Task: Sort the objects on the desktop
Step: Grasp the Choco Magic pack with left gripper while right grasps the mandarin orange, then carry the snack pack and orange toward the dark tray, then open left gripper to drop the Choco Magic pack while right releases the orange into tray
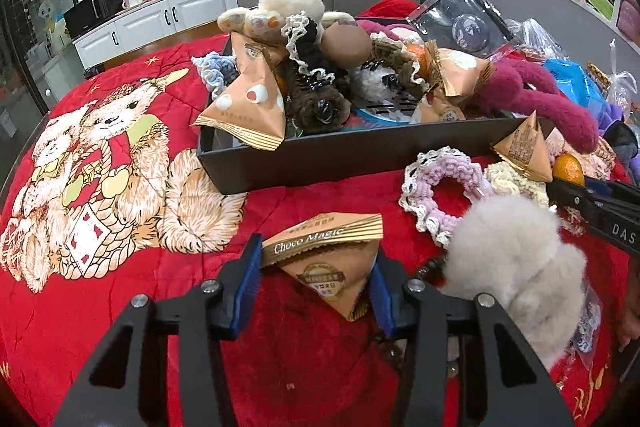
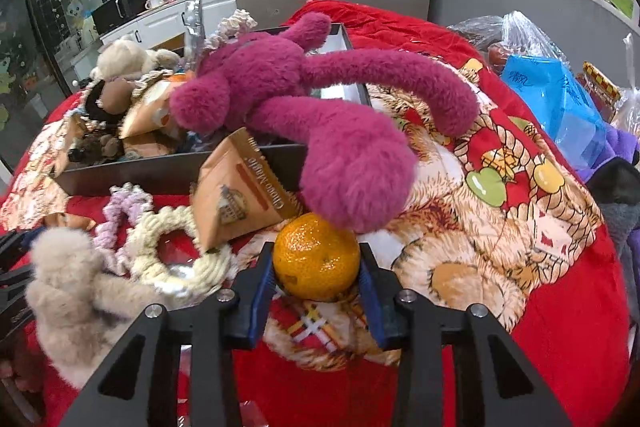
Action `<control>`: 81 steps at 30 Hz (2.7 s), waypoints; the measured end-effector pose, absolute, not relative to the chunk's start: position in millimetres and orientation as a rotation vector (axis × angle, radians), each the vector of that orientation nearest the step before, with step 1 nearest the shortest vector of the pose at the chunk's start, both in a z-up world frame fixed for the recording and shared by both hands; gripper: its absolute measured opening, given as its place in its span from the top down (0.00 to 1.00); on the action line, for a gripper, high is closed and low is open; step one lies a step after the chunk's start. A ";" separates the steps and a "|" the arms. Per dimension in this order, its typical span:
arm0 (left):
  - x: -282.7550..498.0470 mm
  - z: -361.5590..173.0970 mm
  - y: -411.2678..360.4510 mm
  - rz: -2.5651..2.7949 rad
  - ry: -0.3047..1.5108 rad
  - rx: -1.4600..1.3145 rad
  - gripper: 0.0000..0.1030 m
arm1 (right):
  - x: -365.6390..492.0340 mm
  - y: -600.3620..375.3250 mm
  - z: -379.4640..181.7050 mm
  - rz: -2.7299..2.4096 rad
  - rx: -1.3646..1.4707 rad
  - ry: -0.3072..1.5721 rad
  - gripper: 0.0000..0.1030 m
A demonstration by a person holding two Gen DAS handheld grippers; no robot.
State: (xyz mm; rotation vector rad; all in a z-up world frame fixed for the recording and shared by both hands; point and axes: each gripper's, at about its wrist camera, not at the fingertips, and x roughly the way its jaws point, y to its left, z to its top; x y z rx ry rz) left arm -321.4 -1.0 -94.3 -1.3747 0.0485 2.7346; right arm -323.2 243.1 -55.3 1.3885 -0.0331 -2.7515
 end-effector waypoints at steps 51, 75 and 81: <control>-344.6 -18.2 21.1 2.732 0.023 -1.236 0.53 | -330.5 170.6 15.3 -2.662 1.187 0.030 0.62; -419.0 -46.5 19.6 2.667 -0.010 -1.267 0.53 | -423.9 176.6 -1.4 -2.652 1.234 0.021 0.62; -417.9 -45.8 21.0 2.665 -0.003 -1.266 0.53 | -419.2 168.7 0.4 -2.642 1.221 0.049 0.62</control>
